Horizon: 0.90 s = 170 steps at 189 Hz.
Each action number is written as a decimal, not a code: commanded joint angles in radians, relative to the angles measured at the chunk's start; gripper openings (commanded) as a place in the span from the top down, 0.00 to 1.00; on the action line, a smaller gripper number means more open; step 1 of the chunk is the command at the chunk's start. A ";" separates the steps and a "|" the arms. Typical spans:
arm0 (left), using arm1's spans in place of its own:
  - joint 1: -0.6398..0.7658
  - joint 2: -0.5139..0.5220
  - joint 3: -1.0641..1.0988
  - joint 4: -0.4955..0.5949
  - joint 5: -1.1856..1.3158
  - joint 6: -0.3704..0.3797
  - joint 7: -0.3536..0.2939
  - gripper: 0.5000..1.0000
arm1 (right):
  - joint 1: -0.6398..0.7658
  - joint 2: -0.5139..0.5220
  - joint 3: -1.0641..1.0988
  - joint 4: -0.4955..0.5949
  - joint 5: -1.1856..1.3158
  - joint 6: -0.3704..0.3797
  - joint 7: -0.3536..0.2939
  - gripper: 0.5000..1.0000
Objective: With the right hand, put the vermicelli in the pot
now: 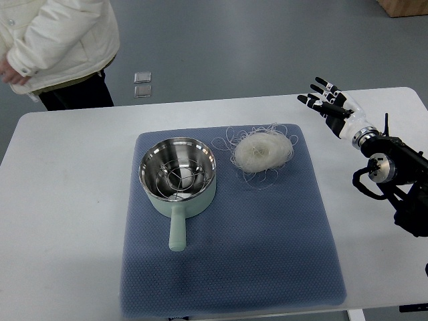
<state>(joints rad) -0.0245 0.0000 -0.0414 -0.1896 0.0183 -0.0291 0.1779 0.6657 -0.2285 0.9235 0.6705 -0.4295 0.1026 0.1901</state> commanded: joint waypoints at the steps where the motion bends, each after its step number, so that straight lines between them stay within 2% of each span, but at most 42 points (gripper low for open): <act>1: 0.000 0.000 0.002 -0.001 0.000 0.000 0.000 0.00 | 0.000 0.000 0.000 0.001 0.000 0.005 0.000 0.14; 170: 0.000 0.000 -0.005 0.001 0.000 0.000 0.000 0.00 | 0.003 -0.009 -0.008 0.004 -0.008 0.012 -0.001 0.14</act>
<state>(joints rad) -0.0246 0.0000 -0.0451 -0.1902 0.0183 -0.0291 0.1779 0.6688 -0.2362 0.9176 0.6738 -0.4352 0.1148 0.1883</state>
